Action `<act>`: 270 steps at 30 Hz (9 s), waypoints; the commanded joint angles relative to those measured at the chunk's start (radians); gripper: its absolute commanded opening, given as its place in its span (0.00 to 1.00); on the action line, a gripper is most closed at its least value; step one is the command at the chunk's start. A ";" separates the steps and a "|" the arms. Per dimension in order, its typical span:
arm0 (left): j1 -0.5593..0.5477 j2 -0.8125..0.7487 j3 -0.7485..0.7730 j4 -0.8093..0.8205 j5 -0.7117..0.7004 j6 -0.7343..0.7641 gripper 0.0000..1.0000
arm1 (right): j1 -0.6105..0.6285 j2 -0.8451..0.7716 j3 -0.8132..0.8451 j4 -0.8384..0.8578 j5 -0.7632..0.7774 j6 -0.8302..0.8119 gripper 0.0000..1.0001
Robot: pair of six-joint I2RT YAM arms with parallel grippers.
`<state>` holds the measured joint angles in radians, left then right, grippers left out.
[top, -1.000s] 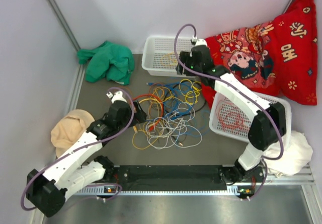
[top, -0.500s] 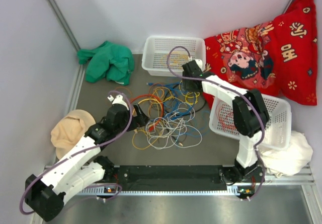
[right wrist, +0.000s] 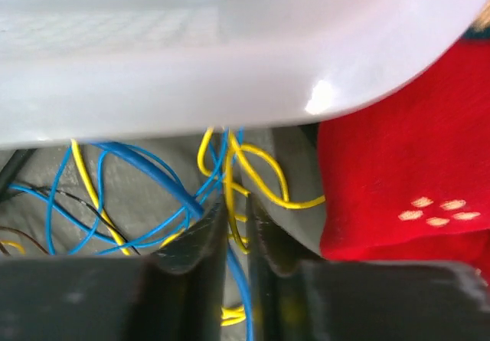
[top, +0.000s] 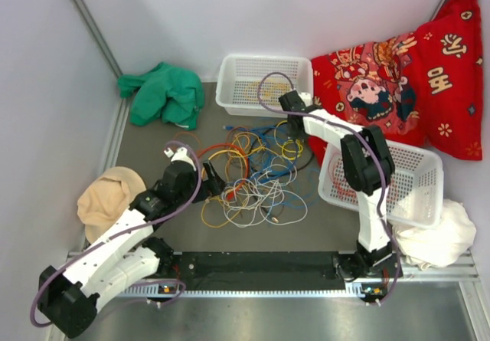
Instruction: Untangle the cables
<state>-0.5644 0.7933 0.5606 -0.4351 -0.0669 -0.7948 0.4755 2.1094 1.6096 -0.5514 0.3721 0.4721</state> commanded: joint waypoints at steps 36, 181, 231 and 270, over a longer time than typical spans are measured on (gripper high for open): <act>-0.009 -0.111 -0.102 1.163 0.205 0.101 0.99 | 0.374 -0.913 0.253 -0.095 -0.482 0.163 0.00; 0.138 0.446 1.118 0.415 0.305 -0.096 0.00 | 0.514 -0.976 -0.501 0.677 -0.273 0.007 0.84; -0.009 0.386 1.127 0.366 0.259 -0.057 0.00 | 0.601 -0.747 -0.332 0.620 0.094 -0.124 0.26; -0.009 0.534 1.527 0.305 -0.019 0.184 0.00 | 0.407 -1.117 -0.700 0.162 0.258 0.135 0.06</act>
<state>-0.5713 1.3567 2.0346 -0.2020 -0.0315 -0.6720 0.9428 0.9649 0.8349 -0.2440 0.6273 0.5800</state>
